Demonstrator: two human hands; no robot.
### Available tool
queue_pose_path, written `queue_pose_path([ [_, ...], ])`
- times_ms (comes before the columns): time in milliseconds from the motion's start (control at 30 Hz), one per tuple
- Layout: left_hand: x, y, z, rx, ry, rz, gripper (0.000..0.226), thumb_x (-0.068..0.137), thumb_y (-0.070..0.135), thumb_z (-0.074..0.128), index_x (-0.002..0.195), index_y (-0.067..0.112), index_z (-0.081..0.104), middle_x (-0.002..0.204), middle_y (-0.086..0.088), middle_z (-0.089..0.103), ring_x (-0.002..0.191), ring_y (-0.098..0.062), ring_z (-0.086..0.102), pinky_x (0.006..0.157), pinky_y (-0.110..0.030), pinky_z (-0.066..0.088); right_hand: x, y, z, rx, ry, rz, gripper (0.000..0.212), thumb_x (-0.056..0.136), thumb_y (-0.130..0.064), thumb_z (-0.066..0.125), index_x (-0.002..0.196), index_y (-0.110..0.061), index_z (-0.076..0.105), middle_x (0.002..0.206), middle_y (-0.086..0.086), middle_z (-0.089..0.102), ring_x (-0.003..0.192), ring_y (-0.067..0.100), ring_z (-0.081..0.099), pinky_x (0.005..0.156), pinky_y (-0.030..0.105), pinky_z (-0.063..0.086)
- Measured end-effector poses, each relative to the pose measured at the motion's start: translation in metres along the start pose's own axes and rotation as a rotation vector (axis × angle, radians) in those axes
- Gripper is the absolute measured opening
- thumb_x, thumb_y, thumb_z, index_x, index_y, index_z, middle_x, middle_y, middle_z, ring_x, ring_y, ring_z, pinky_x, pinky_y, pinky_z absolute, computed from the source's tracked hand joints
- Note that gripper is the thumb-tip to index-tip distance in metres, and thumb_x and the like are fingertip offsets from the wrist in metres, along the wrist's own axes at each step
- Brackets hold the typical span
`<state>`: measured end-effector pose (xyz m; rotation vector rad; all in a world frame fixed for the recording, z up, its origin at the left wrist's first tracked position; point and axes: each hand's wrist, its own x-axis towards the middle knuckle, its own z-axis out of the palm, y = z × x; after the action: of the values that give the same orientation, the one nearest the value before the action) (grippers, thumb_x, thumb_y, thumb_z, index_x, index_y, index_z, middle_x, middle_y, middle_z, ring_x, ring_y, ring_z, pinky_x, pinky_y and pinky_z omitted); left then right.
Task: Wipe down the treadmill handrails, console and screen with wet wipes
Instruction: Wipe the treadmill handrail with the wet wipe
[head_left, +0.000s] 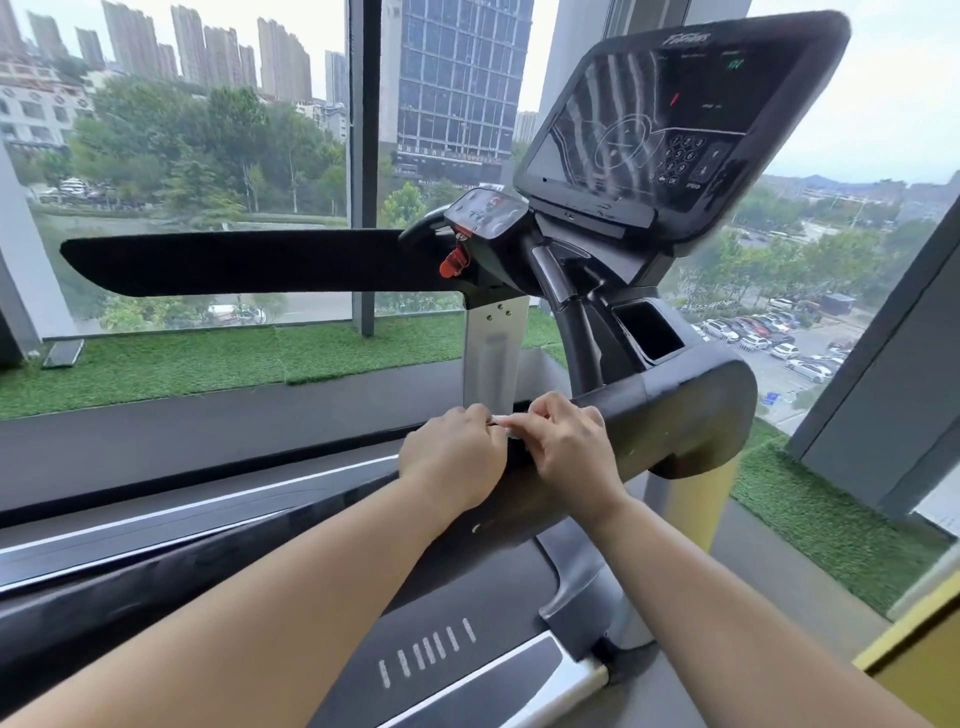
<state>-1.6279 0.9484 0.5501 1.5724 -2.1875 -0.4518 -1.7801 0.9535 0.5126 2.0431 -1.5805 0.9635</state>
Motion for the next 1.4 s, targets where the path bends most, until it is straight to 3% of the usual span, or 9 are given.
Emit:
queue_pose_path([
  [167, 0.003, 0.001, 0.007, 0.038, -0.012, -0.078, 0.038, 0.098, 0.029, 0.024, 0.121, 0.021, 0.053, 0.120, -0.001, 0.060, 0.108, -0.024, 0.054, 0.077, -0.032, 0.036, 0.007, 0.048, -0.006, -0.105, 0.010, 0.087, 0.020, 0.083, -0.019, 0.059, 0.093, -0.024, 0.076, 0.077, 0.000, 0.055, 0.062, 0.020, 0.059, 0.069, 0.031, 0.034],
  [333, 0.005, 0.006, 0.006, -0.009, -0.016, -0.130, 0.038, 0.099, 0.027, 0.022, 0.120, 0.021, 0.052, 0.119, -0.001, 0.060, 0.107, -0.023, 0.053, 0.078, -0.030, 0.035, 0.019, 0.078, -0.030, 0.062, -0.029, 0.474, 0.022, 0.096, -0.026, 0.053, 0.109, -0.023, 0.071, 0.095, 0.000, 0.058, 0.086, 0.023, 0.061, 0.076, 0.032, 0.040],
  [433, 0.010, 0.009, 0.008, -0.030, -0.009, -0.160, 0.038, 0.099, 0.026, 0.021, 0.118, 0.021, 0.053, 0.118, -0.002, 0.060, 0.105, -0.025, 0.054, 0.076, -0.031, 0.036, 0.015, 0.042, -0.029, 0.261, -0.007, 0.349, 0.022, 0.094, -0.033, 0.055, 0.108, -0.027, 0.071, 0.088, -0.008, 0.056, 0.080, 0.010, 0.058, 0.076, 0.026, 0.043],
  [567, 0.011, 0.009, 0.013, 0.050, 0.033, -0.183, 0.038, 0.098, 0.028, 0.021, 0.115, 0.021, 0.055, 0.113, -0.003, 0.062, 0.100, -0.025, 0.055, 0.074, -0.032, 0.038, -0.002, 0.014, -0.005, 0.129, -0.021, 0.076, 0.029, 0.090, -0.036, 0.049, 0.101, -0.028, 0.074, 0.080, -0.005, 0.054, 0.071, 0.017, 0.059, 0.067, 0.033, 0.041],
  [733, 0.008, 0.007, 0.015, 0.074, 0.074, -0.189, 0.038, 0.098, 0.029, 0.022, 0.113, 0.022, 0.057, 0.108, -0.002, 0.064, 0.097, -0.024, 0.056, 0.072, -0.031, 0.038, 0.001, 0.040, 0.000, 0.037, 0.041, -0.030, 0.026, 0.090, -0.034, 0.050, 0.099, -0.031, 0.074, 0.079, -0.005, 0.055, 0.070, 0.018, 0.058, 0.072, 0.028, 0.029],
  [967, 0.007, 0.009, 0.008, 0.018, 0.005, -0.184, 0.038, 0.099, 0.028, 0.022, 0.118, 0.020, 0.054, 0.116, -0.003, 0.061, 0.105, -0.025, 0.054, 0.079, -0.031, 0.039, 0.016, 0.093, -0.016, -0.082, 0.030, 0.251, 0.015, 0.089, -0.021, 0.064, 0.098, -0.023, 0.075, 0.085, 0.003, 0.060, 0.077, 0.028, 0.061, 0.072, 0.031, 0.031],
  [1100, 0.015, 0.019, 0.005, -0.092, 0.000, -0.068, 0.035, 0.098, 0.026, 0.025, 0.120, 0.020, 0.053, 0.125, -0.002, 0.055, 0.114, -0.023, 0.049, 0.092, -0.035, 0.040, 0.022, 0.072, -0.033, 0.284, 0.019, 0.500, 0.022, 0.096, -0.026, 0.054, 0.109, -0.021, 0.071, 0.095, -0.003, 0.057, 0.084, 0.015, 0.057, 0.075, 0.020, 0.037],
  [1267, 0.027, 0.026, 0.013, -0.222, -0.013, -0.014, 0.035, 0.099, 0.026, 0.027, 0.124, 0.020, 0.051, 0.129, -0.003, 0.053, 0.119, -0.022, 0.046, 0.096, -0.035, 0.037, 0.004, 0.020, -0.015, 0.184, -0.043, 0.217, 0.026, 0.092, -0.030, 0.050, 0.103, -0.021, 0.072, 0.087, -0.004, 0.062, 0.081, 0.015, 0.058, 0.075, 0.029, 0.042],
  [1400, 0.024, 0.018, 0.021, -0.171, -0.006, -0.022, 0.033, 0.098, 0.026, 0.028, 0.121, 0.027, 0.051, 0.127, 0.003, 0.054, 0.116, -0.019, 0.048, 0.086, -0.032, 0.035, -0.005, 0.014, -0.011, 0.088, -0.009, 0.231, 0.036, 0.088, -0.042, 0.045, 0.105, -0.017, 0.066, 0.094, -0.006, 0.066, 0.088, 0.019, 0.056, 0.080, 0.035, 0.042],
])
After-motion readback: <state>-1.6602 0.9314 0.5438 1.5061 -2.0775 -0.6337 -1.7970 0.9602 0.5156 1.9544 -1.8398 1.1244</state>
